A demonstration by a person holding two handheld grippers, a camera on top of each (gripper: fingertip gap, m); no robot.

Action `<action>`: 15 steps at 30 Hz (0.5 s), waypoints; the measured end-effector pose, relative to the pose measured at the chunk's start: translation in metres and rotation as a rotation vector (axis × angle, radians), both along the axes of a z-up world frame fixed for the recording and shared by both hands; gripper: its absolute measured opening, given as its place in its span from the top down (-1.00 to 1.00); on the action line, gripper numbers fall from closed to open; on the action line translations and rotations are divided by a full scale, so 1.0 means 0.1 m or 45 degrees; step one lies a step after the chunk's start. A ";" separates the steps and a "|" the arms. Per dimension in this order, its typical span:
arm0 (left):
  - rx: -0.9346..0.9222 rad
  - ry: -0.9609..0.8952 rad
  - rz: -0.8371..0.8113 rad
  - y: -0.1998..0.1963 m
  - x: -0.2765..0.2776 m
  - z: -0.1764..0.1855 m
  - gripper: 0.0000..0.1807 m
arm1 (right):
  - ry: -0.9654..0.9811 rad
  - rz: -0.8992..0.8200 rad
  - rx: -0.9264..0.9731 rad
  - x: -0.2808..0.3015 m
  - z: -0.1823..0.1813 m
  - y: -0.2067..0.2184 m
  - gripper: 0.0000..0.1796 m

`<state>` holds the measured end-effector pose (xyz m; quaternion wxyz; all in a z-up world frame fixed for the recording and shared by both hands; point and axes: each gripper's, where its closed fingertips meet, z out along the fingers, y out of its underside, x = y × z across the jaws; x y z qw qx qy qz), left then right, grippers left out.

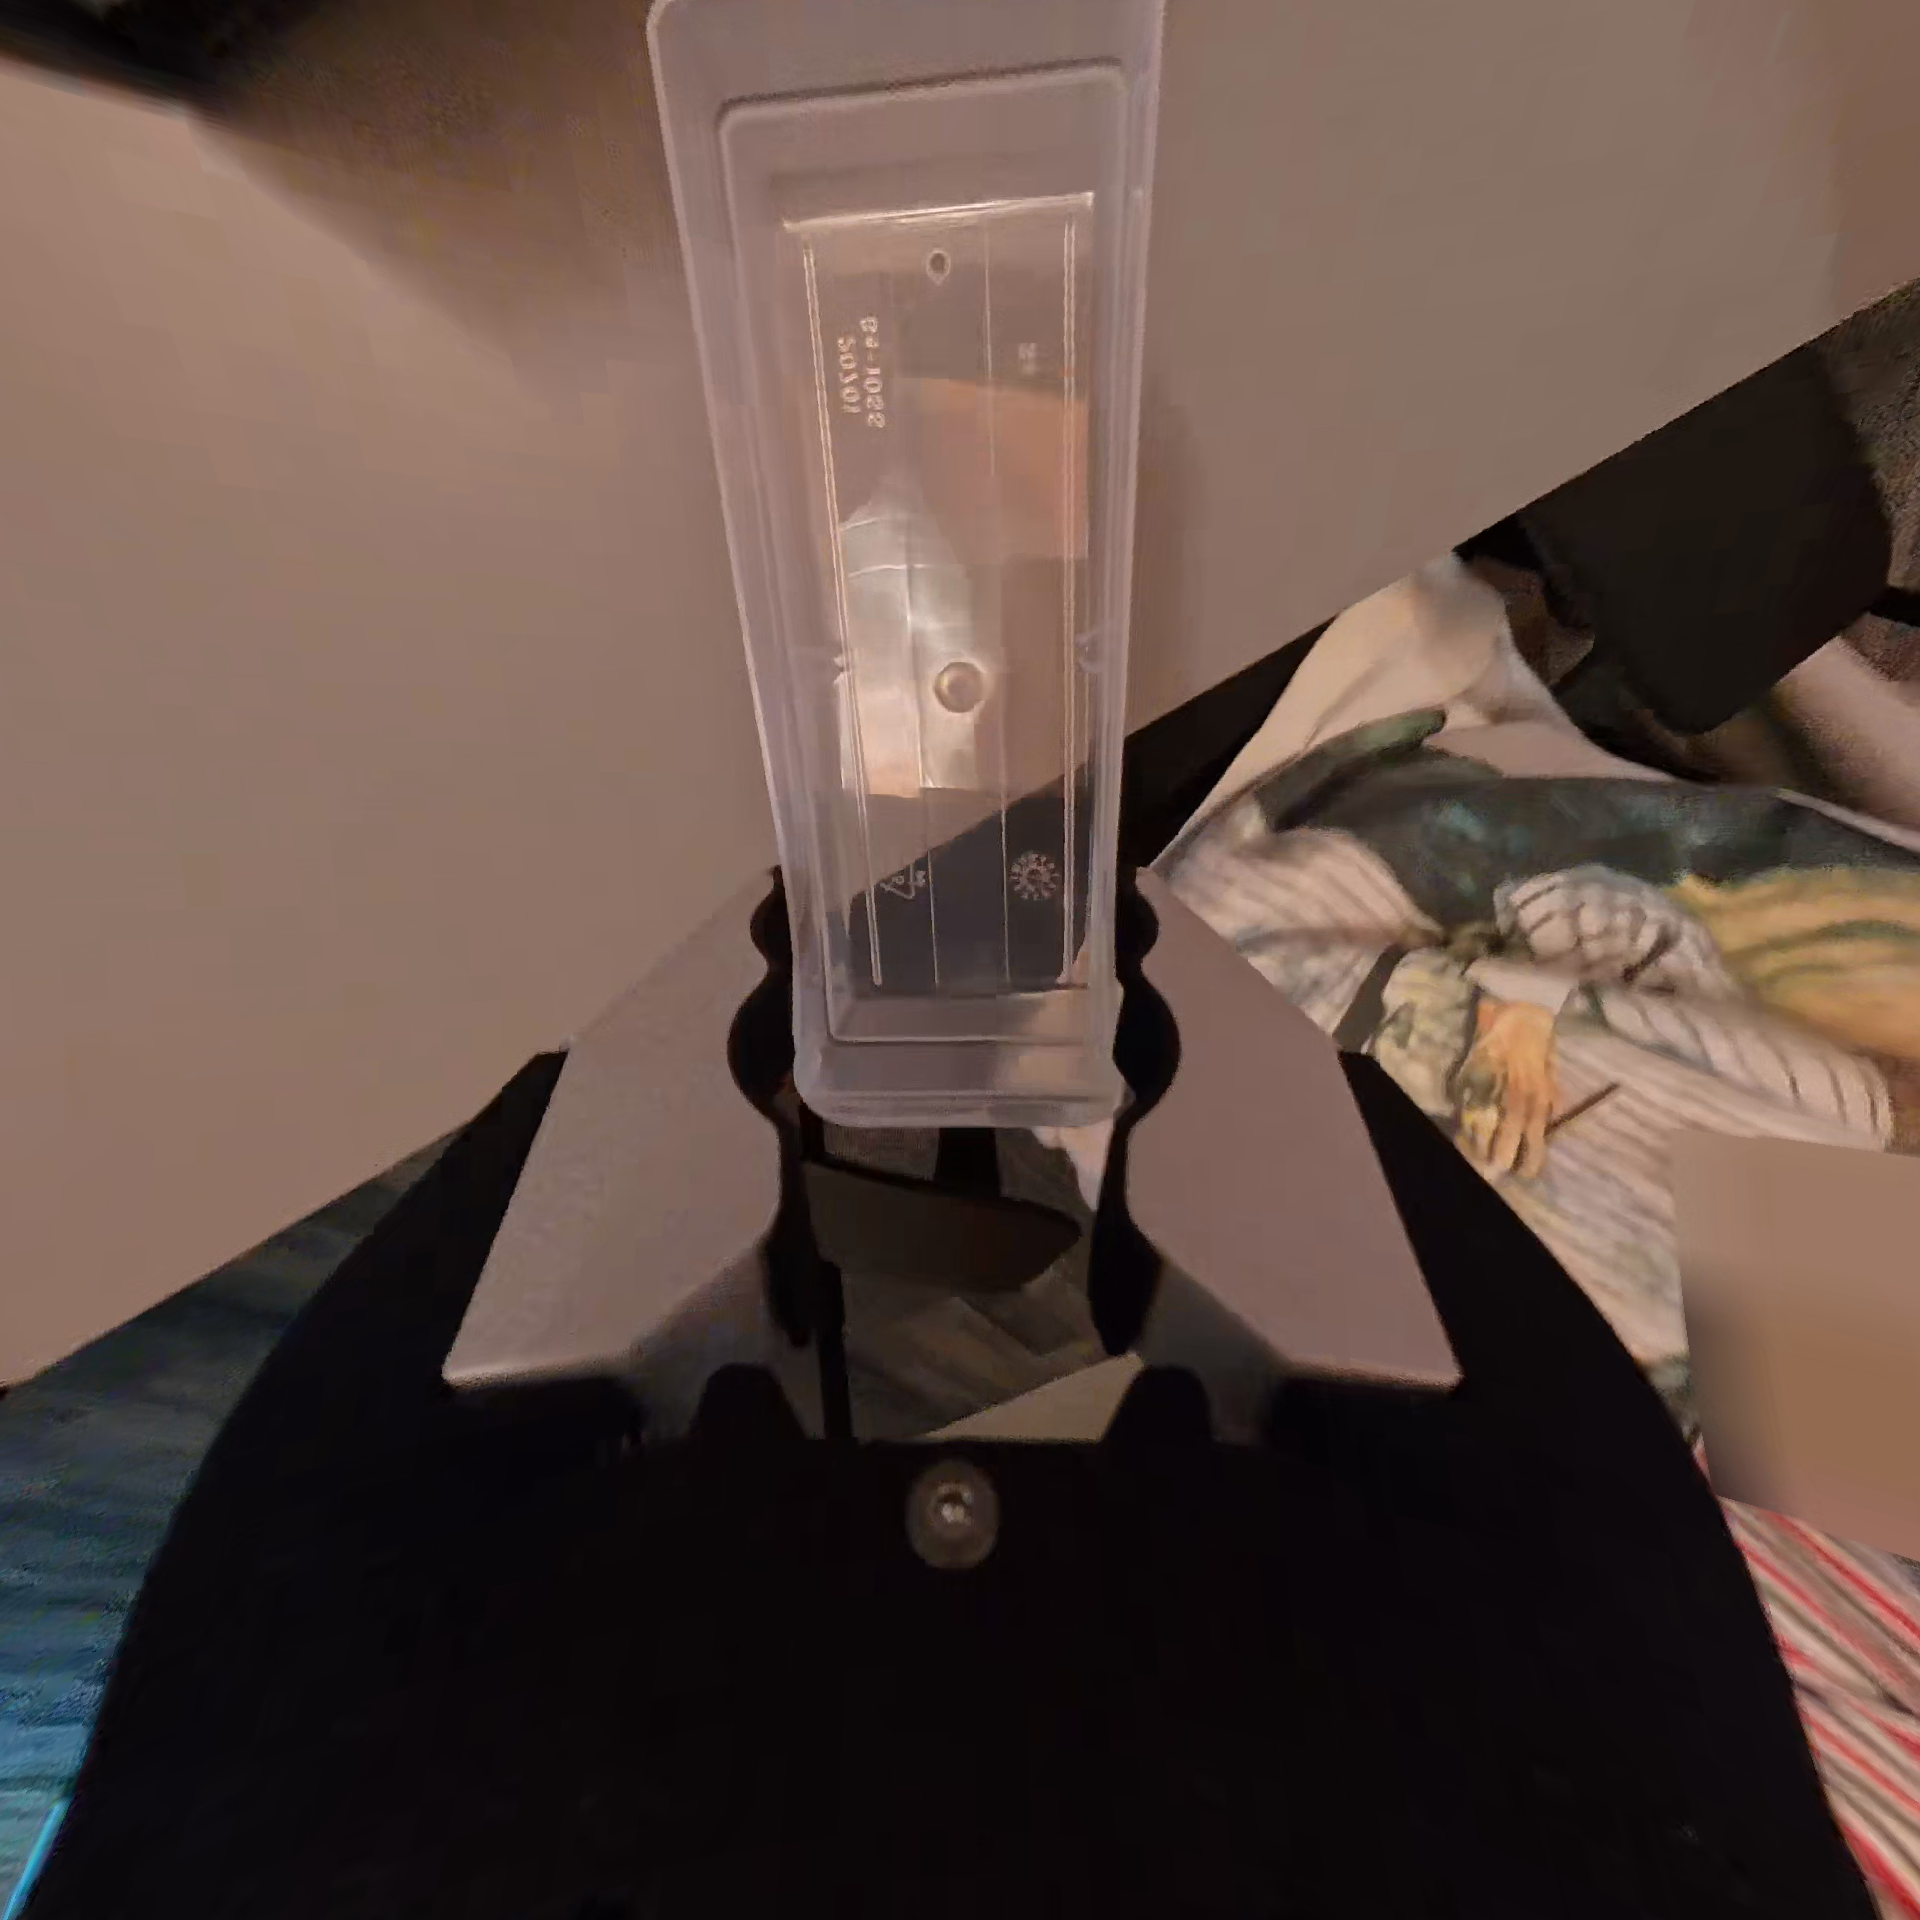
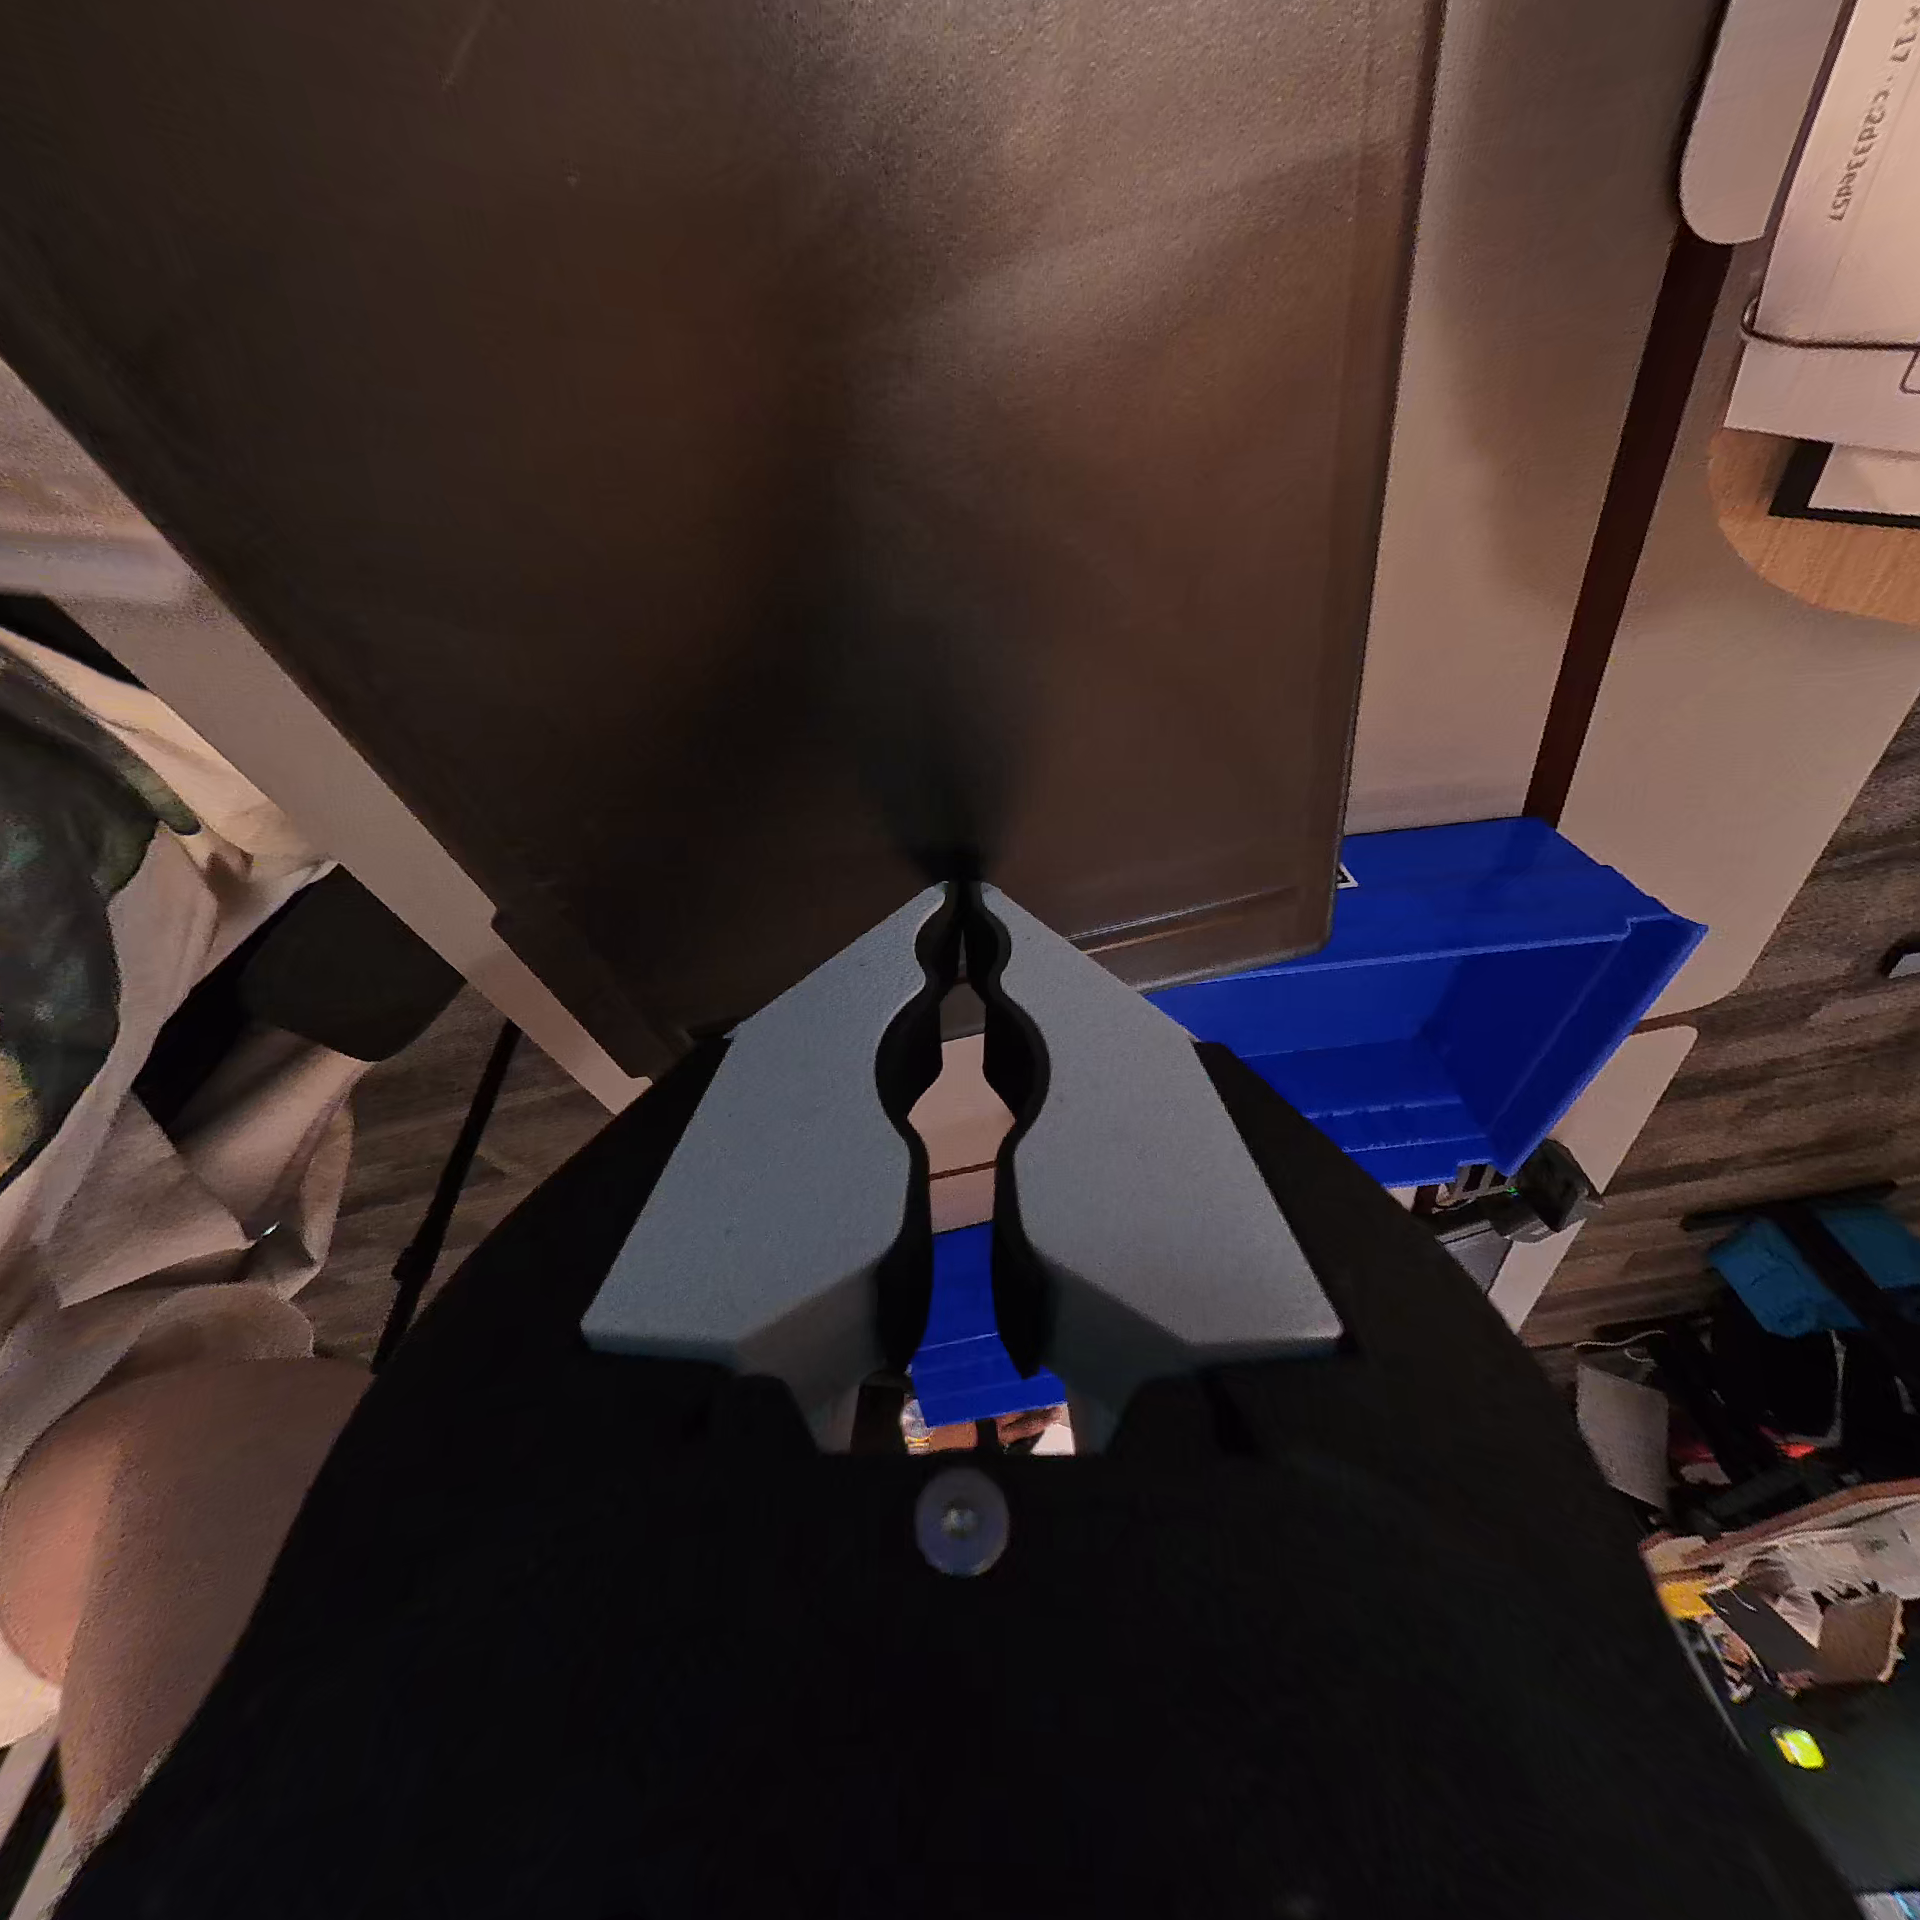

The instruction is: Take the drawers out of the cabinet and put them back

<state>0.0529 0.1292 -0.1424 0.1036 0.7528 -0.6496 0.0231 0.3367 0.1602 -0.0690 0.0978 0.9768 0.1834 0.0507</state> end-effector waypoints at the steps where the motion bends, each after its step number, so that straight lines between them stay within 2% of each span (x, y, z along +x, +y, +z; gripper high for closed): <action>1: 0.004 -0.017 -0.010 -0.10 0.10 -0.06 0.34 | 0.008 -0.004 0.002 0.00 0.00 0.00 1.00; 8: -0.003 -0.097 -0.065 -0.51 0.67 -0.30 0.34 | 0.074 -0.023 0.034 0.00 0.00 0.00 1.00; 15: 0.030 -0.146 -0.056 -0.55 1.04 -0.34 0.34 | 0.150 -0.028 0.092 -0.01 0.00 0.00 1.00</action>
